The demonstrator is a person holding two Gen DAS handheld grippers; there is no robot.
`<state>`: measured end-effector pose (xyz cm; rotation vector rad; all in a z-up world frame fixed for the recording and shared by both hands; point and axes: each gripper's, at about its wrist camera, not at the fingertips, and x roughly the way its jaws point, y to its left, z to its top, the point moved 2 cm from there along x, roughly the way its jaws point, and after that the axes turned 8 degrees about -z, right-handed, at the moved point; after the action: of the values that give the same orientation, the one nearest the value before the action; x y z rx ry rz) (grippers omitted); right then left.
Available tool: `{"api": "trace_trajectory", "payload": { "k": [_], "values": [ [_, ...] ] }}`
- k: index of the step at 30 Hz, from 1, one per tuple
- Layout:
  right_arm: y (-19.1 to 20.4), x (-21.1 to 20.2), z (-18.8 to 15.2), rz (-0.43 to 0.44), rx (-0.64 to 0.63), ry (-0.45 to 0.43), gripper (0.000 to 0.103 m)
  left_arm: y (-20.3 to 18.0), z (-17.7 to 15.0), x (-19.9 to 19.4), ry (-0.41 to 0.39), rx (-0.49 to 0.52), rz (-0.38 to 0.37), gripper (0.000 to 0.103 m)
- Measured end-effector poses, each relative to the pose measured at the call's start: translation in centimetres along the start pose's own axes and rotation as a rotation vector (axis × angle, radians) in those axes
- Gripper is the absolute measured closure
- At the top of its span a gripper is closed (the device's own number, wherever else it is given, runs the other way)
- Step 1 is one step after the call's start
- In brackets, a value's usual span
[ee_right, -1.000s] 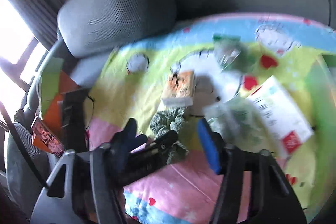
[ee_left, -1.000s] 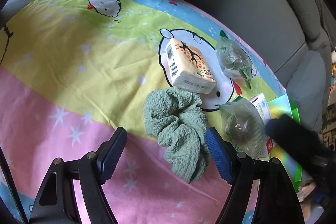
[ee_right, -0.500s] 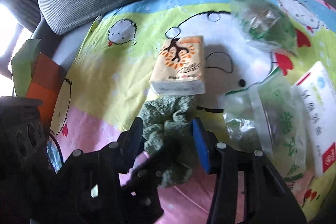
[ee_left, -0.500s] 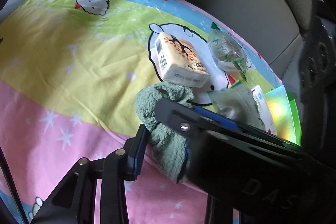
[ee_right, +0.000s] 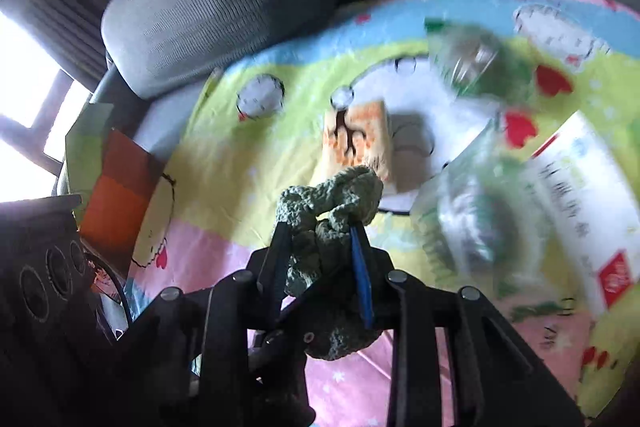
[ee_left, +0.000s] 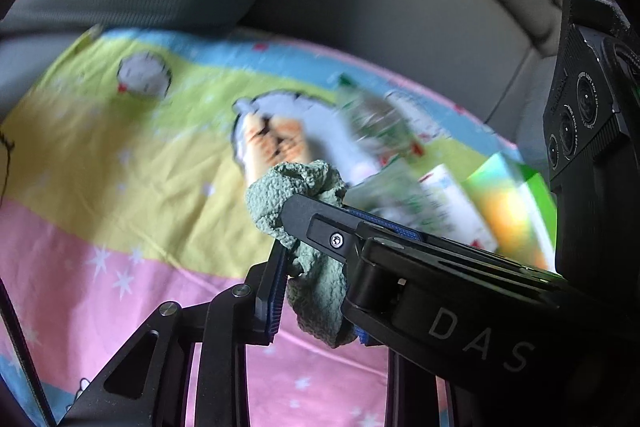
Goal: Organize objects
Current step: 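Grasp the green knitted cloth with the left tool, then carry the green cloth with the left tool into the green box and release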
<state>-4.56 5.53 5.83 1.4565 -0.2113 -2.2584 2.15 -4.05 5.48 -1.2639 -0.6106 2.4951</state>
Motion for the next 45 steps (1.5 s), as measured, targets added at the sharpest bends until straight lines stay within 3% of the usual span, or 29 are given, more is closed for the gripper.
{"api": "trace_trajectory", "payload": {
  "k": [10,24,45],
  "values": [
    [-1.2,-6.7,-1.2,-0.053,0.015,-0.199,0.074,-5.8,-0.3,-2.5,-0.087,0.157,-0.09,0.075],
    [-6.8,-13.6,-3.6,-0.053,0.124,-0.378,0.073,-14.0,-1.7,-2.8,-0.139,0.345,-0.143,0.075],
    [-16.2,-20.0,-6.0,-0.104,0.319,-0.507,0.072,-24.8,-3.2,1.2,-0.085,0.516,-0.243,0.075]
  ]
}}
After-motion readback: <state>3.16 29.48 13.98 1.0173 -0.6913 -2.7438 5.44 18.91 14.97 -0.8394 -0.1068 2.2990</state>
